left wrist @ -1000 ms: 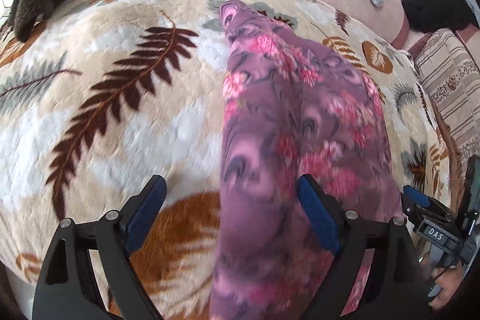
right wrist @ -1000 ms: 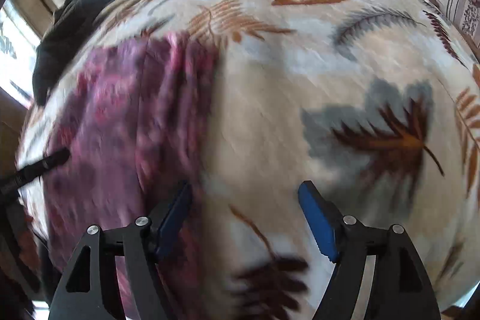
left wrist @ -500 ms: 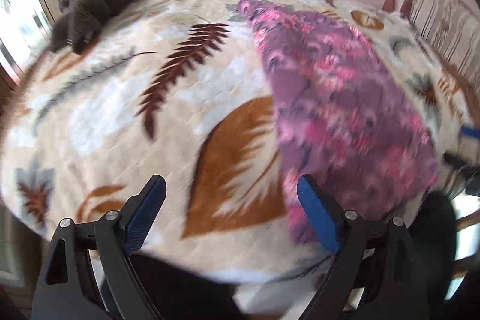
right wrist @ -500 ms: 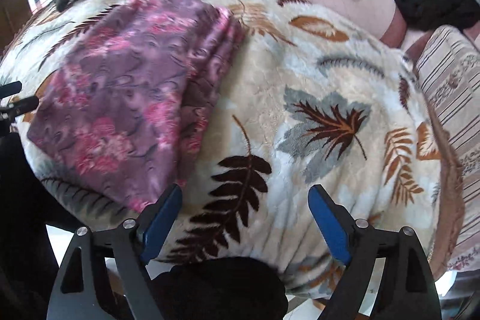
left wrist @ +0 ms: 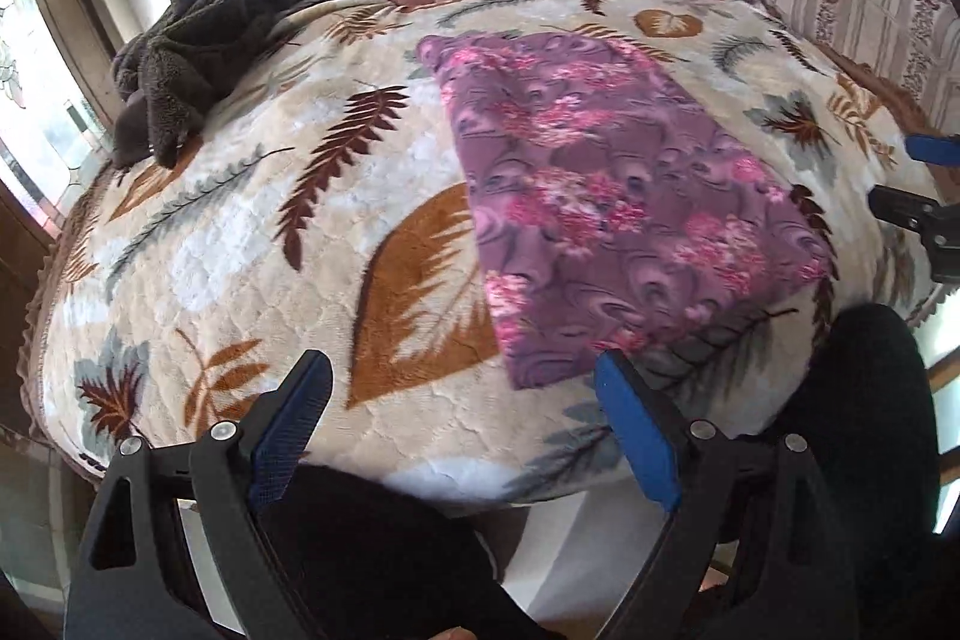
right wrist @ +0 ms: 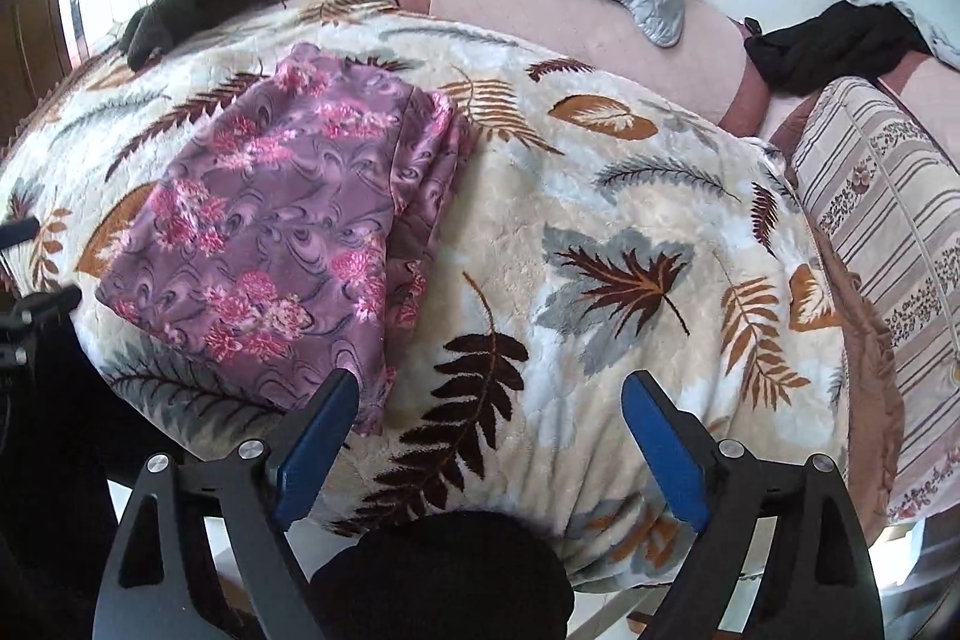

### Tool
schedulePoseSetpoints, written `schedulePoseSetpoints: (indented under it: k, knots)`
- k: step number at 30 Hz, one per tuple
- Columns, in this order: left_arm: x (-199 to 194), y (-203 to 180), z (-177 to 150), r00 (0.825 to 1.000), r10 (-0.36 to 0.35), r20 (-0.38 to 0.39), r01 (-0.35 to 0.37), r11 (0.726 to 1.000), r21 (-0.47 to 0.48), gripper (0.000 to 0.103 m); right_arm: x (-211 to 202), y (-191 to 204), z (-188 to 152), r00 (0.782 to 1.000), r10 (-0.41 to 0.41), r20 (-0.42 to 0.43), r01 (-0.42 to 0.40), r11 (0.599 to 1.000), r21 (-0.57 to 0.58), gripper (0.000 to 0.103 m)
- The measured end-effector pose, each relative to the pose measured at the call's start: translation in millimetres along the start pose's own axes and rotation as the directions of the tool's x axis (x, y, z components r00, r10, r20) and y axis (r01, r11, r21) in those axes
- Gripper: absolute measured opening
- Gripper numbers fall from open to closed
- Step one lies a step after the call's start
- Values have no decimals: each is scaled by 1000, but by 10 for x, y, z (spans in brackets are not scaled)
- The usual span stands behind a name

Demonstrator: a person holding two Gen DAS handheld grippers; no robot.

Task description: Fold small clothes

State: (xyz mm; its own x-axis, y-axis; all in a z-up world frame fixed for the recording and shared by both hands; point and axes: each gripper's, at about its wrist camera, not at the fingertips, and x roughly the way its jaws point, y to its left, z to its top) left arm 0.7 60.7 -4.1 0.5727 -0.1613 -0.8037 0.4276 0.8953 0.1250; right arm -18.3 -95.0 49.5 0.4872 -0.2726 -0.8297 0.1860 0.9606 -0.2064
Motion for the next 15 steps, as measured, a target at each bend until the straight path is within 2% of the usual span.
schedulePoseSetpoints:
  k: [11,15]
  knots:
    - [-276,-310,-9,995,-89,40,88,996,27,90,-40,-53,-89,1000,10,0,-10,999,36,91]
    - [-339,-443,-3,994,-91,59,88,995,52,90,-57,-101,-97,1000,7,3,-7,998,55,91]
